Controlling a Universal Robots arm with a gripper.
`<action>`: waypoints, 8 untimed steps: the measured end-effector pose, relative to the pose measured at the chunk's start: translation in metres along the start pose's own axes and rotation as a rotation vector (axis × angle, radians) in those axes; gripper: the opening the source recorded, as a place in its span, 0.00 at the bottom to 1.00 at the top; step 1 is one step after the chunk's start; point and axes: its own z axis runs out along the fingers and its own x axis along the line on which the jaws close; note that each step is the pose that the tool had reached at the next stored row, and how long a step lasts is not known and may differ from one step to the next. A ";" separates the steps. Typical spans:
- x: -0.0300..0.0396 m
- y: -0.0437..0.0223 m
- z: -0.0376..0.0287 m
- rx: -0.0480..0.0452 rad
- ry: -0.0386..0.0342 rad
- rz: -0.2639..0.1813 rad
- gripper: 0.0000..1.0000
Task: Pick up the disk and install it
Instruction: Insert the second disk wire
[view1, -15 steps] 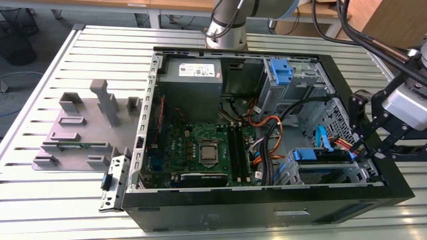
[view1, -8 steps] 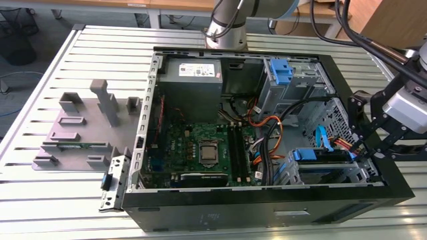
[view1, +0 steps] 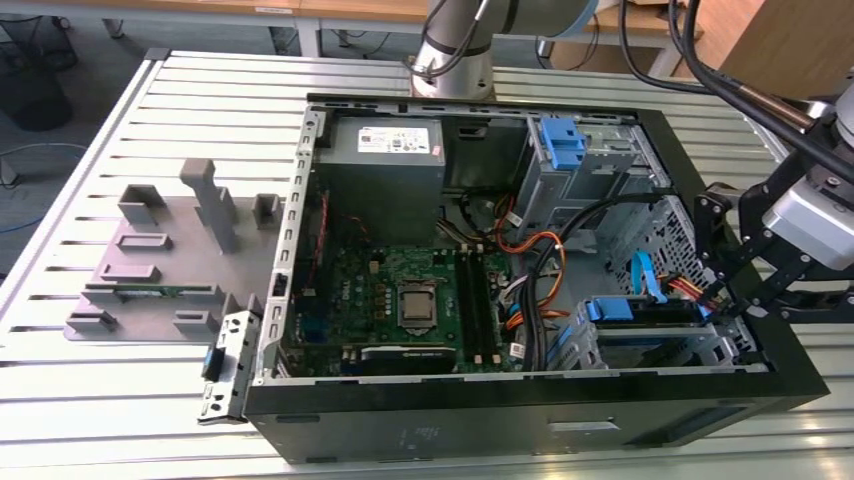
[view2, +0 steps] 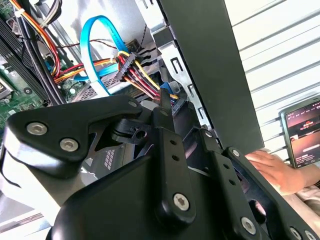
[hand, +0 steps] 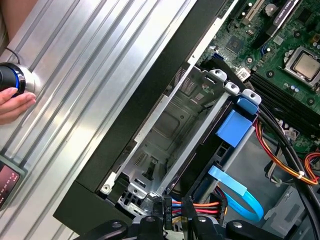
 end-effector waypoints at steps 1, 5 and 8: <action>0.0000 0.0000 0.0002 0.0000 -0.0001 0.000 0.29; -0.0006 0.0009 0.0006 0.0002 -0.0002 0.000 0.29; -0.0008 0.0011 0.0005 0.0001 -0.0002 0.000 0.29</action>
